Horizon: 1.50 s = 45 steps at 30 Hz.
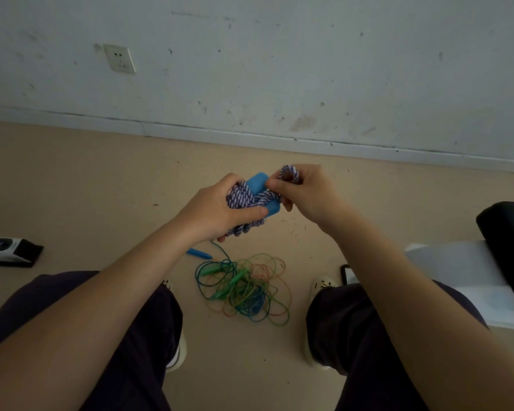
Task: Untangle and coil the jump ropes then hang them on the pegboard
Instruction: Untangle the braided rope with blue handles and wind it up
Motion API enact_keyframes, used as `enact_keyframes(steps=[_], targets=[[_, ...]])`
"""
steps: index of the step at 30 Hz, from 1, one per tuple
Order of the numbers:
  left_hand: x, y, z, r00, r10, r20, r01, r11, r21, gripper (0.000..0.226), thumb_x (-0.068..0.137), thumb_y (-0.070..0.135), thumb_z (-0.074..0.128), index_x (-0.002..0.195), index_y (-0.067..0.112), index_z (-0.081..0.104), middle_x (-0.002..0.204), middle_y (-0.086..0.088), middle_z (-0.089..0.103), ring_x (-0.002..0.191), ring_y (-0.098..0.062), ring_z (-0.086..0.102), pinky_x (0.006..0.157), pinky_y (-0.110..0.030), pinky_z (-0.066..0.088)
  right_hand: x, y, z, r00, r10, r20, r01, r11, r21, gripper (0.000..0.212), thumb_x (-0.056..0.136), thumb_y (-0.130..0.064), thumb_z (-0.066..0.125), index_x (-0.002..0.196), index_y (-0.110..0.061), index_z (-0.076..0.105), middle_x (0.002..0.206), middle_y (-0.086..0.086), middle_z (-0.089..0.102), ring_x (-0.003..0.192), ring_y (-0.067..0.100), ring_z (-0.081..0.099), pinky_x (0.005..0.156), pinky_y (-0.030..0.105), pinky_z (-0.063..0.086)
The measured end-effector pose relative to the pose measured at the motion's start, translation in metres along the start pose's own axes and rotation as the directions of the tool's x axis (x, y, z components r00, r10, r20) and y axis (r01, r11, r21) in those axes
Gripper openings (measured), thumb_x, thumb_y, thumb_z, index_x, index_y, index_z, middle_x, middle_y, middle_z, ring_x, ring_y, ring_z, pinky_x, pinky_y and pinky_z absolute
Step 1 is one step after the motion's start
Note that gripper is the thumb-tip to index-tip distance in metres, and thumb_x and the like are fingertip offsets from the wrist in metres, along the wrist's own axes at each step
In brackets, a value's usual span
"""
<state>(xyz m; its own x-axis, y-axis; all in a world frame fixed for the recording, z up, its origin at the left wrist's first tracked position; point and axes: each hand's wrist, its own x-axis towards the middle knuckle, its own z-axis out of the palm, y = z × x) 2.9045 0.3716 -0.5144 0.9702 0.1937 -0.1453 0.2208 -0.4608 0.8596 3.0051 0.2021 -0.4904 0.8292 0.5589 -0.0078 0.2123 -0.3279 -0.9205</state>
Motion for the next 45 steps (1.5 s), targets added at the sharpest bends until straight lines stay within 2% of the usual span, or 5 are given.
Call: enact_keyframes(steps=[12, 17, 23, 33, 45], targets=[[0.005, 0.004, 0.006, 0.982, -0.127, 0.139, 0.120, 0.991, 0.059, 0.064, 0.047, 0.087, 0.072, 0.094, 0.048, 0.053, 0.068, 0.005, 0.073, 0.039, -0.013, 0.059, 0.040, -0.025, 0.047, -0.002, -0.009, -0.010, 0.970, 0.017, -0.242, 0.058, 0.951, 0.303, 0.007, 0.091, -0.007, 0.068, 0.086, -0.005, 0.073, 0.055, 0.009, 0.059, 0.045, 0.020, 0.048, 0.045, 0.027, 0.042], [0.003, 0.001, 0.008, 0.989, -0.104, 0.105, 0.101, 0.994, 0.036, 0.063, 0.053, 0.088, 0.067, 0.094, 0.043, 0.052, 0.069, 0.004, 0.073, 0.041, -0.015, 0.061, 0.040, -0.026, 0.048, 0.001, -0.001, -0.005, 0.992, 0.092, -0.081, -0.050, 0.905, 0.423, 0.012, 0.091, -0.011, 0.067, 0.091, 0.001, 0.071, 0.059, 0.006, 0.053, 0.053, 0.015, 0.044, 0.048, 0.022, 0.037], [0.005, -0.003, 0.001, 0.984, -0.140, 0.115, 0.142, 0.990, -0.016, 0.057, 0.081, 0.081, 0.052, 0.116, 0.036, 0.049, 0.073, -0.002, 0.076, 0.046, -0.020, 0.064, 0.041, -0.027, 0.046, 0.000, 0.006, 0.001, 0.992, 0.044, 0.116, -0.047, 0.999, 0.025, 0.012, 0.086, -0.018, 0.074, 0.075, -0.016, 0.072, 0.048, -0.015, 0.057, 0.046, -0.003, 0.048, 0.049, 0.013, 0.037], [0.013, -0.009, -0.001, 0.968, -0.245, -0.049, 0.245, 0.969, -0.002, 0.049, 0.088, 0.066, 0.060, 0.118, 0.029, 0.051, 0.075, -0.007, 0.070, 0.040, -0.016, 0.059, 0.037, -0.023, 0.041, -0.003, 0.001, 0.002, 0.990, -0.040, -0.132, 0.022, 0.991, -0.136, 0.017, 0.085, -0.023, 0.075, 0.072, -0.012, 0.072, 0.055, -0.002, 0.063, 0.044, 0.006, 0.054, 0.048, 0.020, 0.044], [0.006, -0.006, 0.005, 0.995, -0.088, 0.037, 0.092, 0.986, -0.139, 0.027, 0.091, 0.058, 0.064, 0.105, 0.036, 0.058, 0.067, -0.001, 0.072, 0.045, -0.022, 0.064, 0.041, -0.029, 0.050, 0.006, 0.005, -0.018, 0.978, 0.049, -0.202, 0.019, 0.947, 0.321, 0.017, 0.093, -0.016, 0.067, 0.080, -0.006, 0.072, 0.056, -0.002, 0.061, 0.049, 0.011, 0.051, 0.047, 0.022, 0.042]])
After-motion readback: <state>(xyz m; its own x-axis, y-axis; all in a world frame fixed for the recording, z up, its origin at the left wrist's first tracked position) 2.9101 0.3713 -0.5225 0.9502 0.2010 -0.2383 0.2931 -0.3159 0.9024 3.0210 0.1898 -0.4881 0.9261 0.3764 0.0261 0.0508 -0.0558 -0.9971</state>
